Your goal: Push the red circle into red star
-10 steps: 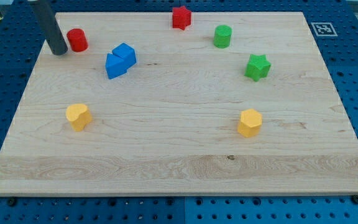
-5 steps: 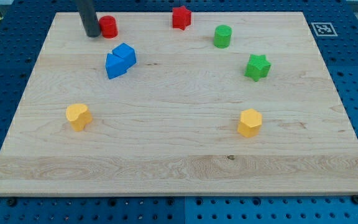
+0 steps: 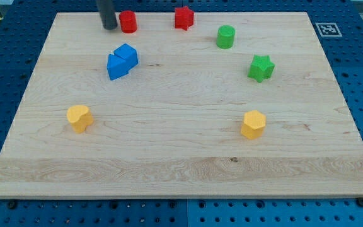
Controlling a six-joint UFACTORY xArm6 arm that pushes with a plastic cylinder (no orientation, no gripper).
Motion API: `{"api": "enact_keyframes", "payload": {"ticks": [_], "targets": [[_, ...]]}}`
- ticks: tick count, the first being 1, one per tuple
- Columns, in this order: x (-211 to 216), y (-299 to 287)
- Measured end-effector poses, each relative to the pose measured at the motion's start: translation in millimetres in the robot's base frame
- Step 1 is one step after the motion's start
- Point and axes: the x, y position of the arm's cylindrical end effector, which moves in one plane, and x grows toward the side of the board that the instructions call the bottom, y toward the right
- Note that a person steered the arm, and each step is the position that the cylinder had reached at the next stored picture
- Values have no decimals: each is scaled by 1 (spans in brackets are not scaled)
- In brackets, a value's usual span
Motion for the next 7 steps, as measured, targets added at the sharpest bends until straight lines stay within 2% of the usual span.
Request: {"api": "enact_keyframes", "payload": {"ticks": [2, 7], "targets": [[-8, 53], [-11, 89]]}}
